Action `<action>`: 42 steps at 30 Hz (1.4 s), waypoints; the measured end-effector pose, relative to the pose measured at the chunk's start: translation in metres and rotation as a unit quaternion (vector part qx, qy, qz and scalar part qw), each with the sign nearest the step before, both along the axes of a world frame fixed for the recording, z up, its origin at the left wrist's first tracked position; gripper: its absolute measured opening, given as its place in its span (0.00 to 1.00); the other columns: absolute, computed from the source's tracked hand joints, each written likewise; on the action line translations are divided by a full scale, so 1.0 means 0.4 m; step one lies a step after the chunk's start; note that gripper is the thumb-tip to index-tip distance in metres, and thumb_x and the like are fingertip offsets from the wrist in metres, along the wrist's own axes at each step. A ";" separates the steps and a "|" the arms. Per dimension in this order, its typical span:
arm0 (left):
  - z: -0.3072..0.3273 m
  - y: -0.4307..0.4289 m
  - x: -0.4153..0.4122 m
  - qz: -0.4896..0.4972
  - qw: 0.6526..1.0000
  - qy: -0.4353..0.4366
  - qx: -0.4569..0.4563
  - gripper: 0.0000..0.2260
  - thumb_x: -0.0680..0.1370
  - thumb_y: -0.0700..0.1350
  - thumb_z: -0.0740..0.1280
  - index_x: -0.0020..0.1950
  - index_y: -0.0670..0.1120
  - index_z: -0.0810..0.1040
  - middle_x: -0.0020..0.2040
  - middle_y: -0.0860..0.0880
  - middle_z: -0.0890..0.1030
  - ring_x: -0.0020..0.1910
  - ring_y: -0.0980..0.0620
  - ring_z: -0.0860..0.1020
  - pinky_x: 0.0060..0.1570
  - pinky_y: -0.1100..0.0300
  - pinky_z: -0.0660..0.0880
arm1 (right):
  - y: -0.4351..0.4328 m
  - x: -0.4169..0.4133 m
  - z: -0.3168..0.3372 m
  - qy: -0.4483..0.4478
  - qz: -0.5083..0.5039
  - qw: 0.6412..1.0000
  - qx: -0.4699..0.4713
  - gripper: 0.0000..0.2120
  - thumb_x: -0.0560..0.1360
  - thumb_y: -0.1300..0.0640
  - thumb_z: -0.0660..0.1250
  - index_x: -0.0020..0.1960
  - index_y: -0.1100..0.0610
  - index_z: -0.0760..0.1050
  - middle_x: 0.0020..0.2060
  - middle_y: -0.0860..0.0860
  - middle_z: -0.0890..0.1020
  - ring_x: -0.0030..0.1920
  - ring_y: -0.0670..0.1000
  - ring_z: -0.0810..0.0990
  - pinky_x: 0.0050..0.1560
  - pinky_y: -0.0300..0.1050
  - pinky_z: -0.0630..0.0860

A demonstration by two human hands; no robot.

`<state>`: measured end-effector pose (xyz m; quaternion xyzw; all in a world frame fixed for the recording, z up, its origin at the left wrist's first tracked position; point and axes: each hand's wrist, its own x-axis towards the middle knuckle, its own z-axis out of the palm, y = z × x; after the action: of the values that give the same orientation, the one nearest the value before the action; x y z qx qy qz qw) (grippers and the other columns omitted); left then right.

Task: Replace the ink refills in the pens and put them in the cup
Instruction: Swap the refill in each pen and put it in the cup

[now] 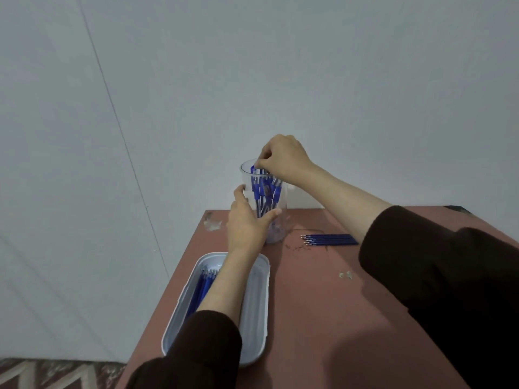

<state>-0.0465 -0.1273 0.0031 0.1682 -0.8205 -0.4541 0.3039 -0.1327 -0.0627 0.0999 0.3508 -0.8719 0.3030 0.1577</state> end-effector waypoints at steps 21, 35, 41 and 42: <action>-0.005 0.240 0.169 -0.041 0.993 0.113 0.013 0.13 0.74 0.41 0.69 0.57 0.52 0.74 0.54 0.51 0.76 0.51 0.52 0.77 0.54 0.52 0.75 | 0.432 0.093 -0.078 -0.076 0.005 0.996 0.038 0.06 0.75 0.55 0.66 0.50 0.50 0.82 0.38 0.43 0.78 0.39 0.41 0.75 0.41 0.32 0.68; -0.072 0.397 0.149 -0.141 0.986 0.076 -0.044 0.12 0.75 0.35 0.66 0.54 0.49 0.79 0.48 0.54 0.78 0.39 0.62 0.75 0.39 0.73 0.70 | 0.644 0.056 -0.185 -0.123 -0.172 0.957 0.200 0.13 0.75 0.47 0.67 0.52 0.55 0.81 0.44 0.49 0.82 0.45 0.49 0.77 0.43 0.43 0.73; -0.074 0.395 0.147 -0.139 0.987 0.068 -0.041 0.12 0.75 0.35 0.65 0.54 0.50 0.79 0.46 0.55 0.79 0.41 0.60 0.76 0.39 0.73 0.70 | 0.618 0.015 -0.221 -0.135 -0.178 0.951 0.211 0.14 0.73 0.48 0.69 0.46 0.60 0.81 0.43 0.53 0.84 0.48 0.52 0.79 0.43 0.45 0.75; -0.074 0.395 0.146 -0.139 0.987 0.067 -0.040 0.12 0.75 0.35 0.65 0.54 0.50 0.79 0.47 0.55 0.79 0.41 0.60 0.76 0.39 0.73 0.70 | 0.614 0.010 -0.224 -0.135 -0.181 0.951 0.212 0.14 0.72 0.49 0.69 0.45 0.61 0.81 0.42 0.54 0.84 0.47 0.53 0.80 0.40 0.44 0.74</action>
<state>0.0121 0.0307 -0.0264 0.0100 -0.8311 -0.4693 0.2984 -0.1286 0.1830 0.0103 0.1681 -0.9781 0.1219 0.0126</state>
